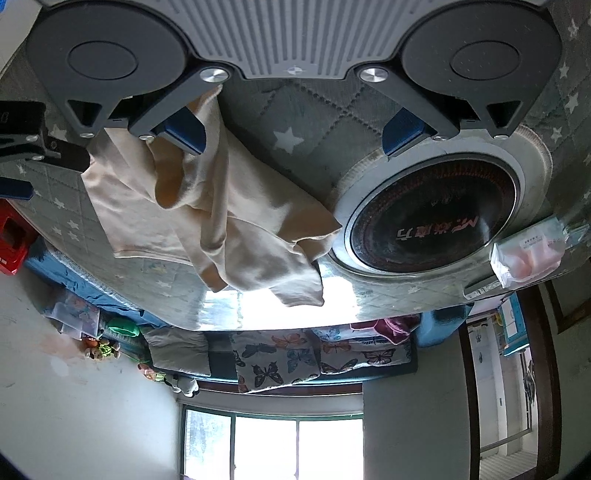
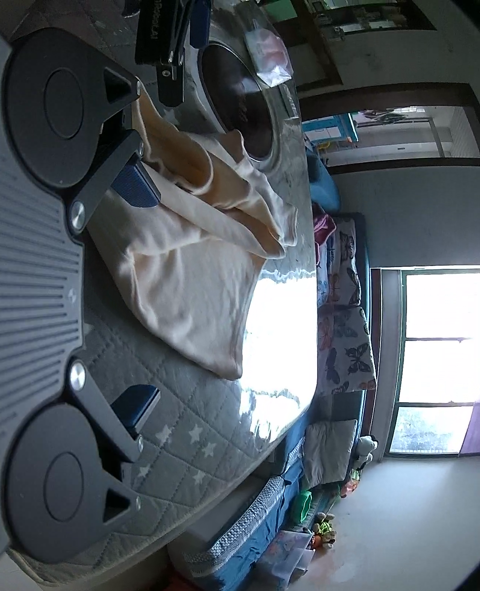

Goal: Fold clothes
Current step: 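Approach the crumpled cream shirt with both grippers open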

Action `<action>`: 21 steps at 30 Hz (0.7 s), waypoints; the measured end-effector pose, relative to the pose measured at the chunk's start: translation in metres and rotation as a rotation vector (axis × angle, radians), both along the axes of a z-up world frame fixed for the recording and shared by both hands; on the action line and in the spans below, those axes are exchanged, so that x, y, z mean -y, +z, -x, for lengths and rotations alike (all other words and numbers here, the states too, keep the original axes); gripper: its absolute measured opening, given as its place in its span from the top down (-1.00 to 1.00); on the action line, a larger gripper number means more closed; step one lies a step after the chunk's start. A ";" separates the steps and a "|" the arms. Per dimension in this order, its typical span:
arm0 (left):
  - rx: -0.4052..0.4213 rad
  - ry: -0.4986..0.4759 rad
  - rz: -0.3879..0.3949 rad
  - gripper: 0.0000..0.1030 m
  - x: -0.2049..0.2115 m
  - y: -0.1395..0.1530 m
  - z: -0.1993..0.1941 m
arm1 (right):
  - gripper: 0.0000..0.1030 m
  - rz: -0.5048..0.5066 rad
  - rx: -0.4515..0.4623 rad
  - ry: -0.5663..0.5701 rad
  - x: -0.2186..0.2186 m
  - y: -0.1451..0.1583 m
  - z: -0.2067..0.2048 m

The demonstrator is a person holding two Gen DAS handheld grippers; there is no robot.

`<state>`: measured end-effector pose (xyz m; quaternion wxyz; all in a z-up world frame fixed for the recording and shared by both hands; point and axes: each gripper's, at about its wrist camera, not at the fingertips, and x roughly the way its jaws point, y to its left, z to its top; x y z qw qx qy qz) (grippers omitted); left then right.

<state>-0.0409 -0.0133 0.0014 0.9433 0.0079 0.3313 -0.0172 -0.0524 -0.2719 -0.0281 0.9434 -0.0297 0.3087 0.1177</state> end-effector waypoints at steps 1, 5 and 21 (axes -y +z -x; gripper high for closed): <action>-0.002 0.000 0.002 -1.00 0.000 0.000 0.001 | -1.00 0.000 -0.003 0.003 0.000 -0.001 0.001; -0.004 -0.008 -0.002 -1.00 0.002 0.000 0.009 | -1.00 0.001 -0.014 0.014 -0.001 -0.002 0.006; -0.016 -0.020 -0.015 -1.00 0.006 -0.001 0.024 | -1.00 -0.011 -0.037 0.040 -0.004 -0.003 0.021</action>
